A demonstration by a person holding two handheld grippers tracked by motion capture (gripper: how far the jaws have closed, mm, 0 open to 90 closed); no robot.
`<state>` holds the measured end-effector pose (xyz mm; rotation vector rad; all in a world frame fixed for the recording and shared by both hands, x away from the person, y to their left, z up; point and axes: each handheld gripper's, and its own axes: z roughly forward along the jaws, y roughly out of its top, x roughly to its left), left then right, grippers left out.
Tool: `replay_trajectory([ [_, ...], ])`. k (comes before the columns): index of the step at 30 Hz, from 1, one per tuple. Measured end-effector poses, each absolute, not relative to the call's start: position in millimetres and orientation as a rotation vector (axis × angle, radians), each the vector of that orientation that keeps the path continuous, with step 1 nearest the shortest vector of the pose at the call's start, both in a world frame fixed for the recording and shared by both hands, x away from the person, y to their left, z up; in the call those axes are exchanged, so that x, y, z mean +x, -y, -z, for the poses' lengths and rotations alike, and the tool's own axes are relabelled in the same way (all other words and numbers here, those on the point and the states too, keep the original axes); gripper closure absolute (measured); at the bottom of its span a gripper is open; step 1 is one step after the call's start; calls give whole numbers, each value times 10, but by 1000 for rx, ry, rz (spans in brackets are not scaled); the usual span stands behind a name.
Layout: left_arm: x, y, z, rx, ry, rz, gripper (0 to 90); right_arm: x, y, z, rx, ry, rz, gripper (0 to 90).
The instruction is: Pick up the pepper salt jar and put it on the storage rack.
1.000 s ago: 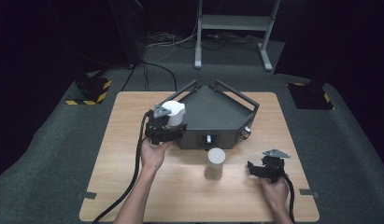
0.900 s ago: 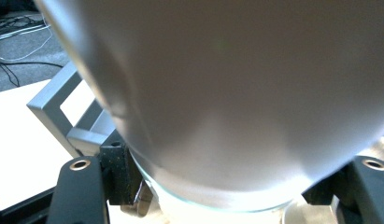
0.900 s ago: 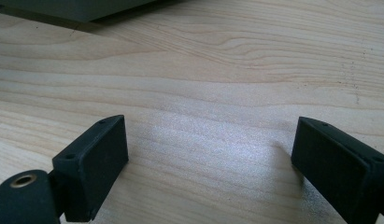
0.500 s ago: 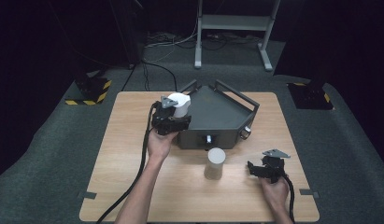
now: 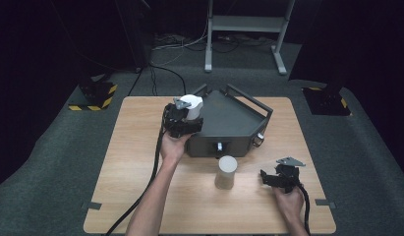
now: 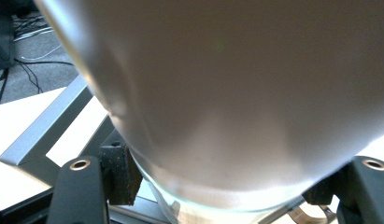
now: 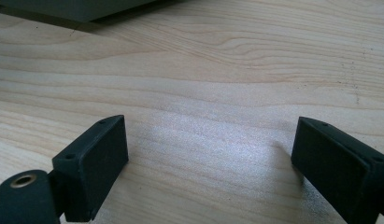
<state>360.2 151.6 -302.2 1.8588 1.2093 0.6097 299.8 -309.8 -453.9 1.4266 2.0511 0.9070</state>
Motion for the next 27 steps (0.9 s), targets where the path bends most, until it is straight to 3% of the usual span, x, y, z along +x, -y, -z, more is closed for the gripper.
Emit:
replay_trajectory([
  [27,3820,-1349,3166,1889,-1233,-626,306,2996,3096,4539,1426,-2050,-906,100],
])
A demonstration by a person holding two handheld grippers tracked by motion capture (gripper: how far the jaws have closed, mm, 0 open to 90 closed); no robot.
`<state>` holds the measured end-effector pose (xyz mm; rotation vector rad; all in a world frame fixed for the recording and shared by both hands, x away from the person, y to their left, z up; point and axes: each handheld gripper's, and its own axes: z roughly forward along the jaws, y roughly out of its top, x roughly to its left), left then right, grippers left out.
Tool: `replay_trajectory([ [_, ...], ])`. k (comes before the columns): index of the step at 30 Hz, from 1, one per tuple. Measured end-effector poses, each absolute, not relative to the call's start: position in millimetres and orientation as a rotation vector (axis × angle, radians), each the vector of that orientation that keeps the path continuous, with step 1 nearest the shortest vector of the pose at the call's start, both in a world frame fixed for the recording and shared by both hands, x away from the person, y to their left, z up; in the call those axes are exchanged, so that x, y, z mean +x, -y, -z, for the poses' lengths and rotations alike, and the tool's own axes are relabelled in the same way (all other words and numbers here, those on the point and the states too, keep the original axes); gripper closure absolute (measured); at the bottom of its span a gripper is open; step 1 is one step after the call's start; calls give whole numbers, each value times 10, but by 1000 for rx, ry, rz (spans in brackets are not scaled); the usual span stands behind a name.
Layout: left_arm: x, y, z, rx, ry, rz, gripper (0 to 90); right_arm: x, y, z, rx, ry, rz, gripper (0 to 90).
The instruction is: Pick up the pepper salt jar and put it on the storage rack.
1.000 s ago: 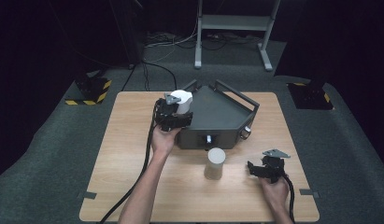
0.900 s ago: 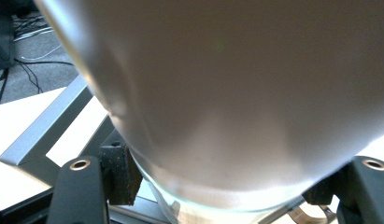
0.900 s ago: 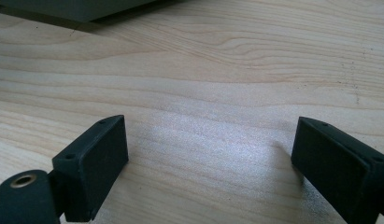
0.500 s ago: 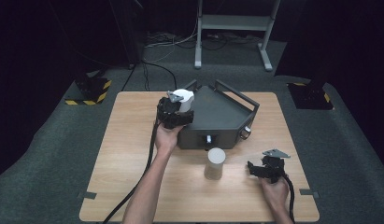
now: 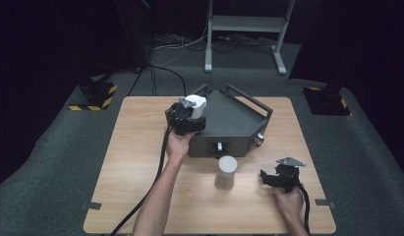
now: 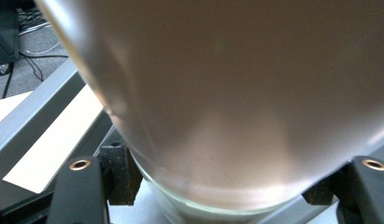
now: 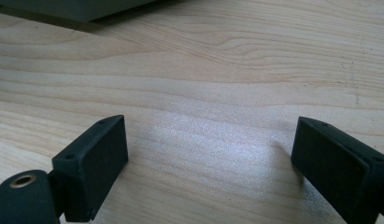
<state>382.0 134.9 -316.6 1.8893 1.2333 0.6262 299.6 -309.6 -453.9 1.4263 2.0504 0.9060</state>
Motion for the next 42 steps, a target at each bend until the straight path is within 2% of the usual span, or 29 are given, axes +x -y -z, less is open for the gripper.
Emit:
replay_trajectory([
  [37,3782,-1395,3286,1858,-1195,-631,300,2994,3089,4539,1428,-2048,-904,100],
  [39,3782,-1379,3291,1867,-1199,-639,278,2994,3089,4539,1428,-2048,-904,100],
  [42,3773,-1372,3290,1870,-1201,-647,186,2994,3089,4539,1427,-2048,-904,100],
])
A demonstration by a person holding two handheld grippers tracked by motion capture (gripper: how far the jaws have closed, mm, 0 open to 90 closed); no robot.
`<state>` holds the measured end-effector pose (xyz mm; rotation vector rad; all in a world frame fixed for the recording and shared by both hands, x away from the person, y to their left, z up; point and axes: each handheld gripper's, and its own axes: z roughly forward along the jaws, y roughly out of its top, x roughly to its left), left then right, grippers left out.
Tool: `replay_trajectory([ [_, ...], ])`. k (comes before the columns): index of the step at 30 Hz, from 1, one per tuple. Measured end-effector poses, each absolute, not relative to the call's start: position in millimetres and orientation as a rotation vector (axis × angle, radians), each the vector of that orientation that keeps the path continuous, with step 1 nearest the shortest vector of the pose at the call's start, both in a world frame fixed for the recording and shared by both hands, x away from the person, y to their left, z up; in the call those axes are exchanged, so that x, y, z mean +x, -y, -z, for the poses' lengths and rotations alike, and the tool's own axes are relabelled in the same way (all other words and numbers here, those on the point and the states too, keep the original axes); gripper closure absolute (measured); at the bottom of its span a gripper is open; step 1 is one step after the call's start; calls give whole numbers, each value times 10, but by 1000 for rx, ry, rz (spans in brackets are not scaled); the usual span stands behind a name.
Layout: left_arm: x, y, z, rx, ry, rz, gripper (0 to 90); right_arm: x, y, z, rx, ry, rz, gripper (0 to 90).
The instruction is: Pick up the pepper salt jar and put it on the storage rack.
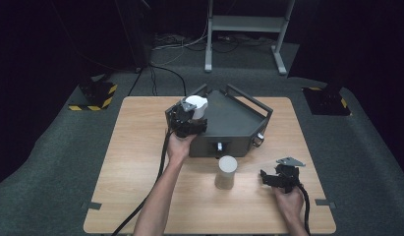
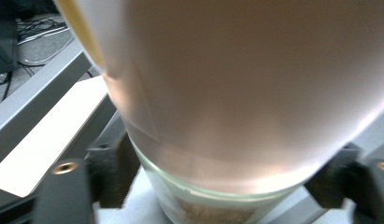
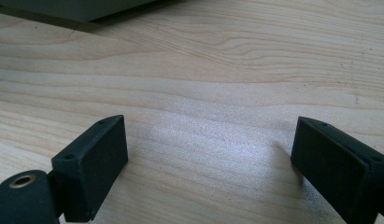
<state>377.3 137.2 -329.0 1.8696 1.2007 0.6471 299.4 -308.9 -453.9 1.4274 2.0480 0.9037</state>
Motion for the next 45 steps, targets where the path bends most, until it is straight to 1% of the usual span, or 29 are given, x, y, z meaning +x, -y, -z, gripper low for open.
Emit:
replay_trajectory([
  [4,3754,-1432,3284,1839,-1194,-629,126,2994,3090,4539,1427,-2048,-904,100],
  [7,3749,-1456,3272,1850,-1177,-620,83,2994,3090,4540,1427,-2048,-904,100],
  [11,3717,-1477,3265,1847,-1171,-611,59,2994,3089,4539,1428,-2048,-904,100],
  [35,3426,-1630,3249,1818,-1131,-608,29,2993,3088,4540,1429,-2047,-905,100],
  [45,3284,-1700,3271,1824,-1103,-612,34,2994,3089,4540,1429,-2047,-904,100],
])
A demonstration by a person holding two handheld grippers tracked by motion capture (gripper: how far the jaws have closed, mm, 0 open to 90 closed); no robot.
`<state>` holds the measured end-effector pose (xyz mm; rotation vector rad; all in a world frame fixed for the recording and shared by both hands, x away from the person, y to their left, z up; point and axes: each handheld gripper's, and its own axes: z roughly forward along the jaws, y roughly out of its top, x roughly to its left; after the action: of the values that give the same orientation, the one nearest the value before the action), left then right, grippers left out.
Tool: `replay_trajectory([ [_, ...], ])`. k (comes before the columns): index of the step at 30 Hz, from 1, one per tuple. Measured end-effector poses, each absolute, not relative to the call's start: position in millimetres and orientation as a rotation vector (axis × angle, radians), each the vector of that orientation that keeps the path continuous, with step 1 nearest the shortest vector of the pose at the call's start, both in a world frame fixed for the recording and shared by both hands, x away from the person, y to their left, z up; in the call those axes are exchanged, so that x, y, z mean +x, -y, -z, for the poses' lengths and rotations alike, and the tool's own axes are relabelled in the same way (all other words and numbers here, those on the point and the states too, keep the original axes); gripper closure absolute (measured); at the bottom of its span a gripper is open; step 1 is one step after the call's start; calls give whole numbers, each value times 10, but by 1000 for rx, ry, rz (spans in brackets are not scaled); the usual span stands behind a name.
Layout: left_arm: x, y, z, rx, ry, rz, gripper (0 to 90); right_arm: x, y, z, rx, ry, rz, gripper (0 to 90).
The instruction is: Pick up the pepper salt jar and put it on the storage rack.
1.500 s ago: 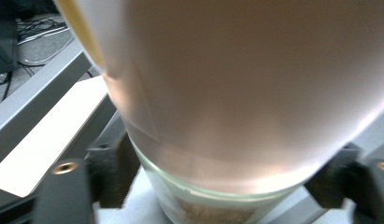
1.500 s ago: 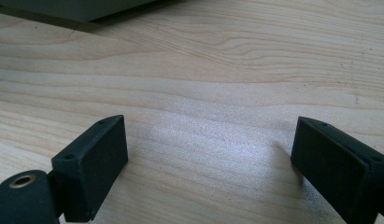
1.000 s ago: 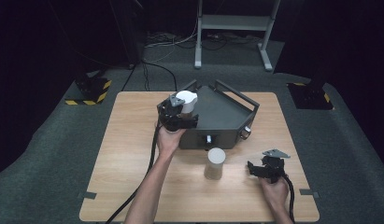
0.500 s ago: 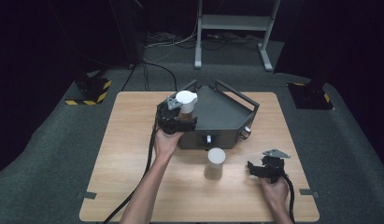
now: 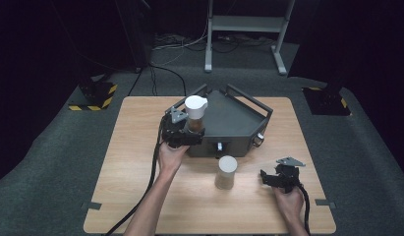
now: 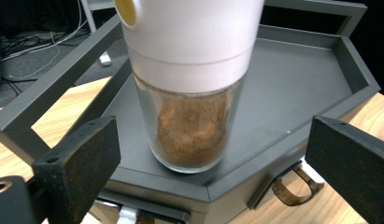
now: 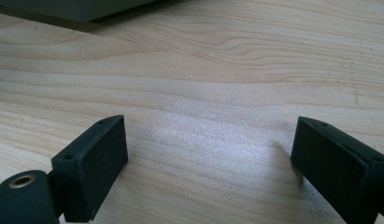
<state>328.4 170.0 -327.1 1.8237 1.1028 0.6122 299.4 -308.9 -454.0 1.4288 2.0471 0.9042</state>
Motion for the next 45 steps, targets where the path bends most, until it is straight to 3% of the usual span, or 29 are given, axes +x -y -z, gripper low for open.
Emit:
replay_trajectory([
  [45,2771,-1943,3957,1830,-1135,-566,52,2994,3089,4540,1429,-2047,-904,100],
])
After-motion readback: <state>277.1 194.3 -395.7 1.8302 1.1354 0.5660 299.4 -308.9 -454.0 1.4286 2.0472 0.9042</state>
